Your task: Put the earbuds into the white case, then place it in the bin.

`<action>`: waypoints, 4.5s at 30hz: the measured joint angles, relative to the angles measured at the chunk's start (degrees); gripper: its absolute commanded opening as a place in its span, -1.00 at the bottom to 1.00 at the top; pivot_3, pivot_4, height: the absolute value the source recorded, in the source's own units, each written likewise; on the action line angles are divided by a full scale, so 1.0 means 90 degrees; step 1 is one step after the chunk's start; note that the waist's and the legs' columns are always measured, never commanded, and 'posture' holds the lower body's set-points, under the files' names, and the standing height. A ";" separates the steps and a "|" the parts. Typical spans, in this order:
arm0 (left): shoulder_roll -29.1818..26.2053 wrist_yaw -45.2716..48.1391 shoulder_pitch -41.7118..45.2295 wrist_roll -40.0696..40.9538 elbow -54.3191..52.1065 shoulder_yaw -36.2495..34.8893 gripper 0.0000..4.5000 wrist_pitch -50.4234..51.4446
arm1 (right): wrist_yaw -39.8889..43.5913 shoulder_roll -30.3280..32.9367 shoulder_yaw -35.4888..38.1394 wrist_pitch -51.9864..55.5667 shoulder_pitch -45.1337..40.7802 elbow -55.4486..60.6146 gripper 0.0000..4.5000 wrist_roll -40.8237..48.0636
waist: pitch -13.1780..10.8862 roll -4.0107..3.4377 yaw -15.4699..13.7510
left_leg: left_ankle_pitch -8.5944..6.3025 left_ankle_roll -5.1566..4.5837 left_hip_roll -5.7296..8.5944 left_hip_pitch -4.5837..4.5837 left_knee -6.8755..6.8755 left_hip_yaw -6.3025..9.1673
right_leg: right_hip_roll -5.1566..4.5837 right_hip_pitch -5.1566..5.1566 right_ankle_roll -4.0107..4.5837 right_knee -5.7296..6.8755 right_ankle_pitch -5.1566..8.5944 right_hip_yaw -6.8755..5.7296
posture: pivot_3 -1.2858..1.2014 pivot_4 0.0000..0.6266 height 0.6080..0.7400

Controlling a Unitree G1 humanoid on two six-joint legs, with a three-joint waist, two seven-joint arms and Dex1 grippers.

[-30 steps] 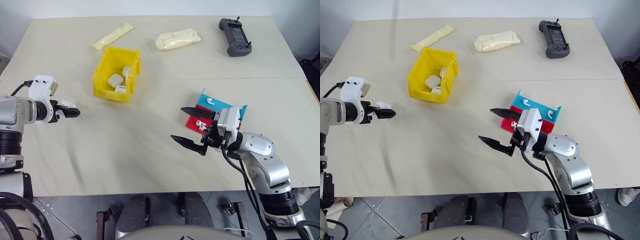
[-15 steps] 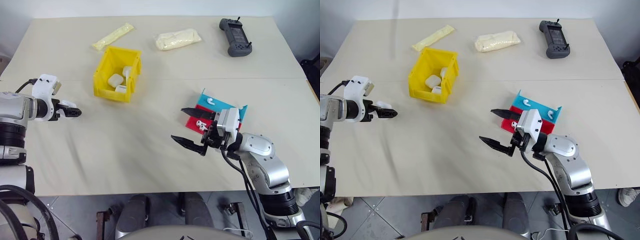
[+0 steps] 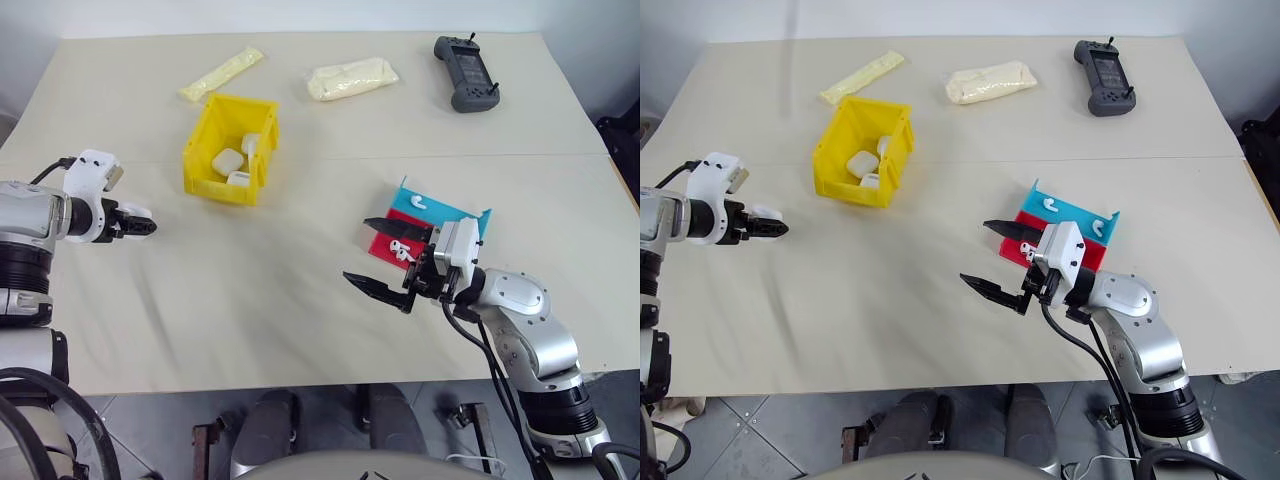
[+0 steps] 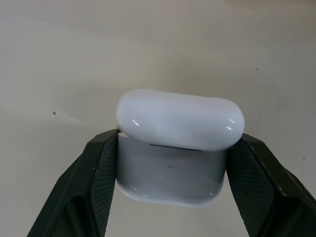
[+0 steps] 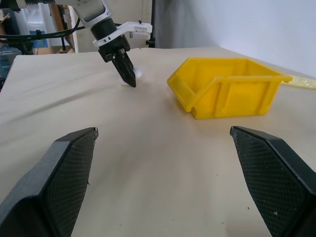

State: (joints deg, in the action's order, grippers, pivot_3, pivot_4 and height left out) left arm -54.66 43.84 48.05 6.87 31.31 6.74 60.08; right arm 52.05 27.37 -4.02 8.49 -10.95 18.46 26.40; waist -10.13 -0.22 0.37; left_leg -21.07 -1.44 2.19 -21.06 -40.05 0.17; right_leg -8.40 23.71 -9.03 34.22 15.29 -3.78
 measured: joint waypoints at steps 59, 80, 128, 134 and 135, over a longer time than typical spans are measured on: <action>-0.0720 0.3157 -0.2288 -0.0610 -0.1773 -0.0019 0.99 -0.6071 | 0.0088 0.0784 0.0723 0.0728 0.0545 0.0687 1.00 0.0495 | 0.0000 -0.0001 -0.0023 | -0.0010 -0.0015 -0.0009 0.0001 0.0002 -0.0019 | -0.0002 -0.0002 0.0002 -0.0010 0.0000 -0.0012 | 0.03 -0.52 1.00; -0.0675 0.3624 -0.1883 -0.0793 -0.1077 0.0192 0.23 -0.6362 | 0.0045 0.0678 0.0701 0.0722 0.0497 0.0684 1.00 0.0419 | 0.0000 -0.0002 -0.0044 | -0.0008 -0.0017 -0.0011 0.0008 -0.0003 -0.0021 | -0.0001 -0.0005 0.0002 0.0001 0.0000 -0.0009 | 0.03 -0.52 1.00; 0.4635 0.2751 -0.2808 0.2236 -0.3430 0.0438 0.23 -0.6653 | 0.0388 0.2410 0.4525 0.1490 0.4203 0.1160 1.00 0.0373 | 0.0015 -0.0010 -0.0193 | -0.0009 -0.0031 -0.0037 0.0026 -0.0013 -0.0033 | -0.0012 -0.0037 -0.0014 -0.0035 -0.0009 0.0008 | 0.03 -0.52 1.00; 0.4675 0.2580 -0.3081 0.2271 -0.3601 0.0228 0.23 -0.6839 | -0.0427 0.3773 0.3048 0.3935 0.1846 0.1921 1.00 0.1345 | 0.0018 -0.0015 -0.0213 | -0.0009 -0.0029 -0.0043 0.0015 -0.0018 -0.0016 | -0.0016 -0.0034 -0.0008 -0.0041 -0.0010 -0.0006 | 0.03 -0.52 1.00; 0.4680 0.2549 -0.3152 0.2314 -0.3662 0.0191 0.23 -0.6849 | -0.0633 0.4028 0.2577 0.4574 0.1196 0.1956 1.00 0.1509 | 0.0018 -0.0015 -0.0222 | -0.0008 -0.0030 -0.0041 -0.0001 -0.0026 -0.0003 | -0.0019 -0.0029 -0.0004 -0.0043 -0.0013 -0.0014 | 0.03 -0.52 1.00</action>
State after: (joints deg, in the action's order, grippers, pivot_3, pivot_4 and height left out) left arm -12.54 66.79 19.68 27.69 -1.65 8.46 -1.56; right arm 46.35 63.62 19.17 49.65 -0.18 36.07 39.99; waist -9.98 -0.35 -1.63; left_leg -21.14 -1.70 1.83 -21.07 -40.29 0.14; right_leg -8.57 23.45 -9.07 33.83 15.17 -3.90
